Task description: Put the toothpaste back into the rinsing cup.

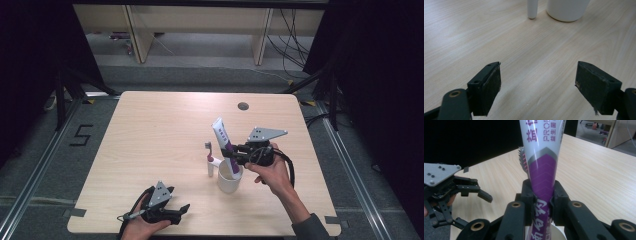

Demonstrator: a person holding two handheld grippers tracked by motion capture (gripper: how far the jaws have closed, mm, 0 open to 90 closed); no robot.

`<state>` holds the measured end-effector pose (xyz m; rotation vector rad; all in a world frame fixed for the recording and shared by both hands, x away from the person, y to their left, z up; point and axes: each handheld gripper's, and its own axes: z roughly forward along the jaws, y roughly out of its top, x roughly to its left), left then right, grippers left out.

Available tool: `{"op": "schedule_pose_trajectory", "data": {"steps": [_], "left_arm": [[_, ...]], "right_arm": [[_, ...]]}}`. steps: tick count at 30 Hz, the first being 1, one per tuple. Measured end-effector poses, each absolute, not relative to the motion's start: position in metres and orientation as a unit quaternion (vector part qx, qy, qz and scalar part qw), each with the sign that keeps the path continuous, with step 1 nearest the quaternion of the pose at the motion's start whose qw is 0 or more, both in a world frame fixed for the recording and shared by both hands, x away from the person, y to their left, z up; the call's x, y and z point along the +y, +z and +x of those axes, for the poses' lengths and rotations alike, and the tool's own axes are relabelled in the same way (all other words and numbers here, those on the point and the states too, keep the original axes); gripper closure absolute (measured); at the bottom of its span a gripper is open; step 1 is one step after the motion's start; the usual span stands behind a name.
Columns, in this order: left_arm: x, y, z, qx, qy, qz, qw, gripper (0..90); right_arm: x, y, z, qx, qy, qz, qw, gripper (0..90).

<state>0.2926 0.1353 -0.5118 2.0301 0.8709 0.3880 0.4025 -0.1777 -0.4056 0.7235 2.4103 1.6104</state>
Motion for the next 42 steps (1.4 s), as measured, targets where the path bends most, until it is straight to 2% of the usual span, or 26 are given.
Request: {"op": "schedule_pose_trajectory", "data": {"steps": [2,3,4,6,9,10,20,24,31,35,37,38,41,42], "left_arm": [[0.135,-0.513,0.292,0.351,0.153,0.812,0.441,20.2],[0.135,-0.512,0.291,0.352,0.153,0.813,0.439,20.2],[0.135,-0.512,0.292,0.352,0.154,0.813,0.439,20.2],[0.136,-0.512,0.292,0.344,0.154,0.82,0.431,20.2],[0.136,-0.512,0.292,0.344,0.154,0.821,0.43,20.2],[0.135,-0.513,0.293,0.348,0.153,0.815,0.437,20.2],[0.135,-0.513,0.292,0.348,0.153,0.816,0.435,20.2],[0.135,-0.513,0.292,0.349,0.153,0.817,0.433,20.3],[0.135,-0.513,0.292,0.349,0.15,0.817,0.434,20.2],[0.136,-0.513,0.292,0.345,0.153,0.82,0.43,20.2],[0.136,-0.513,0.292,0.343,0.153,0.822,0.427,20.2],[0.136,-0.513,0.292,0.344,0.153,0.821,0.429,20.2],[0.136,-0.513,0.292,0.342,0.152,0.824,0.425,20.3],[0.136,-0.513,0.292,0.342,0.15,0.824,0.426,20.2]], "right_arm": [[-0.178,-0.408,0.403,0.802,0.537,0.247,0.082,76.3],[-0.177,-0.41,0.401,0.803,0.534,0.254,0.067,76.3],[-0.178,-0.412,0.402,0.804,0.536,0.246,0.079,76.3],[-0.177,-0.415,0.401,0.807,0.53,0.252,0.062,76.3],[-0.176,-0.419,0.401,0.808,0.528,0.252,0.071,76.3],[-0.176,-0.42,0.4,0.808,0.528,0.257,0.054,76.3],[-0.175,-0.43,0.399,0.815,0.52,0.247,0.072,76.1],[-0.174,-0.433,0.397,0.818,0.515,0.251,0.054,75.9],[-0.174,-0.439,0.396,0.826,0.504,0.242,0.075,75.7],[-0.174,-0.442,0.395,0.827,0.502,0.244,0.062,75.6],[-0.176,-0.441,0.394,0.833,0.494,0.238,0.081,75.6],[-0.175,-0.442,0.392,0.832,0.493,0.245,0.072,75.6],[-0.177,-0.444,0.392,0.839,0.482,0.235,0.088,75.7],[-0.177,-0.445,0.39,0.841,0.478,0.241,0.076,75.7]]}}
